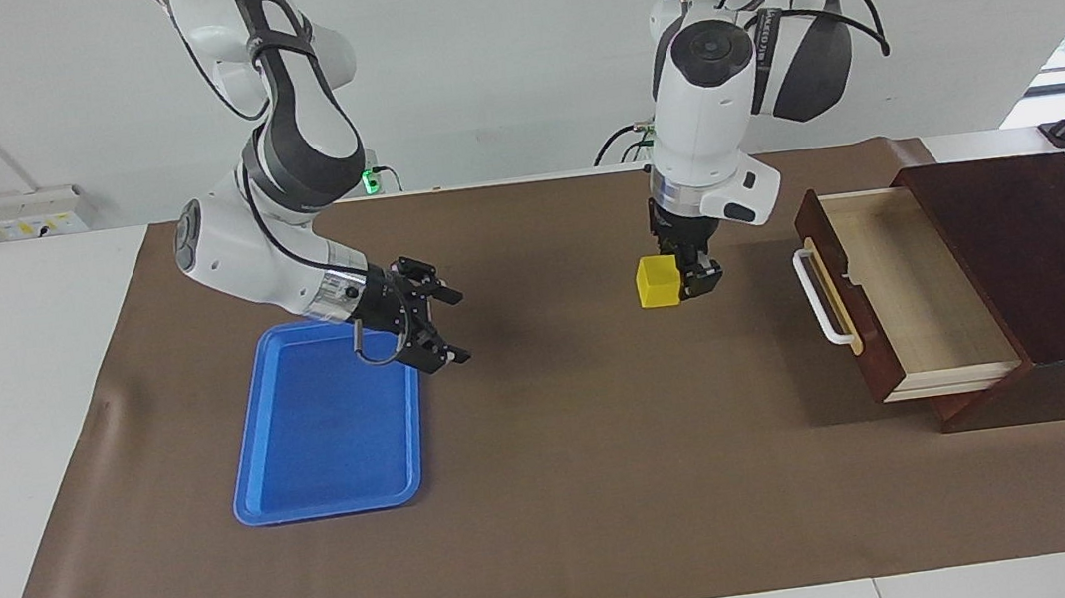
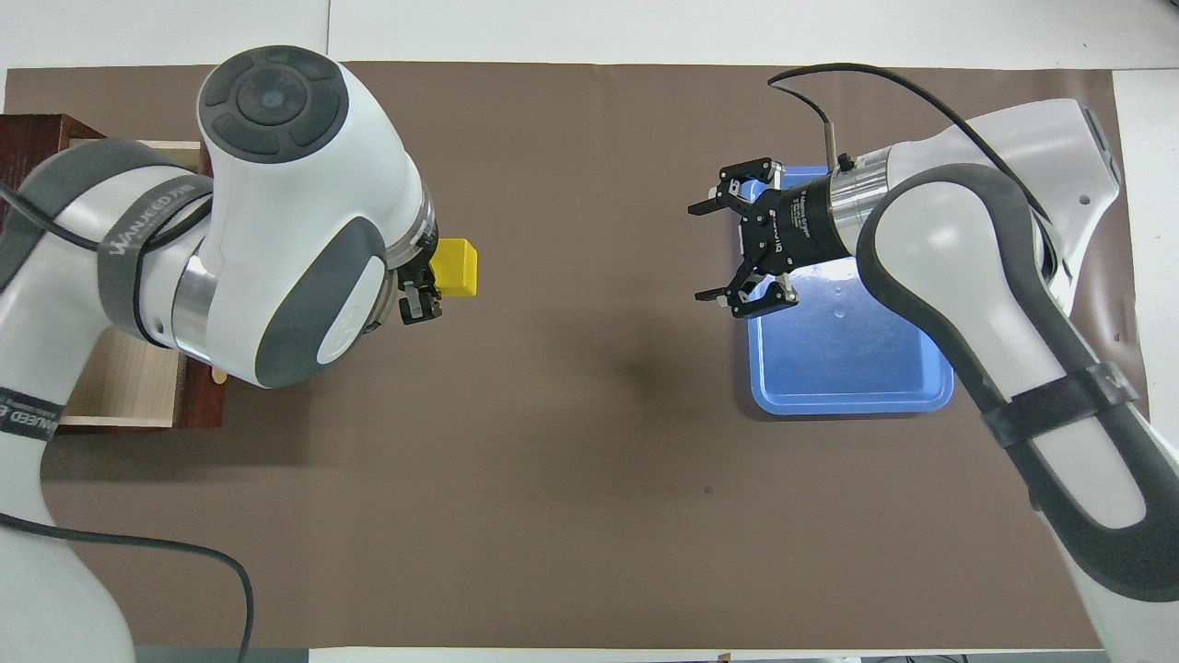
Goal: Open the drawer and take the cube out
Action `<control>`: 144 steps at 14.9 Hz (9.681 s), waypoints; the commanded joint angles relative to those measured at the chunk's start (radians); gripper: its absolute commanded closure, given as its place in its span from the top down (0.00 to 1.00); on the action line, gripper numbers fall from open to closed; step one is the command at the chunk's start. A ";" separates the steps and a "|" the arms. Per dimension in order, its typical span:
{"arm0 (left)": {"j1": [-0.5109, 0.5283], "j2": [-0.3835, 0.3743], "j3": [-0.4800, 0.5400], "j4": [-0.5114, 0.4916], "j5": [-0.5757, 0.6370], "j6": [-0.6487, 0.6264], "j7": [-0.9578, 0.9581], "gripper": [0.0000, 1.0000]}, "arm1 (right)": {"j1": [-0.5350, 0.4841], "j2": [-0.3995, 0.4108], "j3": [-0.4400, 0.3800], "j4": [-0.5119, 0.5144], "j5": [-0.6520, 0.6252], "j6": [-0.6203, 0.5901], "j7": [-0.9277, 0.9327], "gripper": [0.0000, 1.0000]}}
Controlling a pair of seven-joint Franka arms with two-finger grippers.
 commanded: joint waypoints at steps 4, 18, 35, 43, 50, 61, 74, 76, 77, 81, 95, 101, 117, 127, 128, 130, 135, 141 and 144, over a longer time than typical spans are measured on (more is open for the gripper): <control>-0.109 0.048 0.020 0.072 -0.039 0.053 -0.202 0.00 | -0.014 -0.014 0.004 -0.010 0.011 -0.016 -0.040 1.00; -0.132 0.069 0.022 0.092 -0.034 0.079 -0.234 0.00 | -0.005 0.026 0.007 0.069 0.024 -0.026 -0.032 1.00; -0.126 0.068 0.022 0.079 -0.033 0.098 -0.244 0.00 | 0.131 0.187 0.012 0.261 -0.114 -0.049 0.009 1.00; -0.125 0.068 0.022 0.078 -0.030 0.110 -0.256 0.00 | 0.141 0.187 0.013 0.290 -0.183 -0.153 0.010 1.00; -0.126 0.064 0.022 0.067 -0.030 0.113 -0.259 0.00 | 0.139 0.184 0.013 0.336 -0.168 -0.151 0.038 1.00; -0.123 0.063 0.022 0.056 -0.030 0.131 -0.261 0.00 | 0.157 0.188 0.017 0.342 -0.124 -0.066 0.041 1.00; -0.122 0.064 0.022 0.058 -0.030 0.145 -0.282 0.00 | 0.216 0.208 0.017 0.344 -0.127 0.001 0.041 0.99; -0.122 0.064 0.022 0.058 -0.030 0.145 -0.282 0.00 | 0.216 0.208 0.017 0.342 -0.127 0.001 0.041 0.98; -0.122 0.064 0.022 0.056 -0.030 0.145 -0.282 0.00 | 0.216 0.208 0.017 0.342 -0.125 0.001 0.041 0.96; -0.122 0.064 0.022 0.056 -0.028 0.144 -0.282 0.00 | 0.214 0.208 0.015 0.342 -0.119 0.015 0.044 0.94; -0.123 0.063 0.022 0.056 -0.028 0.144 -0.282 0.00 | 0.193 0.202 0.013 0.342 -0.121 0.014 0.044 0.00; -0.122 0.061 0.022 0.059 -0.007 0.129 -0.274 1.00 | 0.174 0.199 0.013 0.342 -0.119 0.012 0.043 0.00; 0.231 -0.110 0.025 -0.236 0.007 0.049 0.386 1.00 | -0.273 0.158 0.006 0.212 -0.038 -0.200 -0.180 0.00; 0.369 -0.164 0.025 -0.393 0.070 0.196 0.555 1.00 | -0.447 0.087 0.003 -0.128 0.013 -0.233 -0.477 0.00; 0.375 -0.161 0.025 -0.389 0.071 0.196 0.568 1.00 | -0.464 0.087 0.003 -0.150 0.013 -0.233 -0.508 0.00; 0.395 -0.159 0.026 -0.384 0.079 0.197 0.606 1.00 | -0.473 0.092 0.003 -0.191 0.014 -0.227 -0.580 0.00; 0.480 -0.156 0.025 -0.384 0.084 0.222 0.689 1.00 | -0.494 0.087 0.000 -0.237 0.014 -0.206 -0.591 0.00; 0.573 -0.156 0.025 -0.384 0.084 0.250 0.810 1.00 | -0.498 0.087 0.000 -0.262 0.027 -0.108 -0.582 0.00; 0.604 -0.156 0.025 -0.385 0.084 0.250 0.850 1.00 | -0.487 0.081 0.000 -0.296 0.051 -0.074 -0.582 0.00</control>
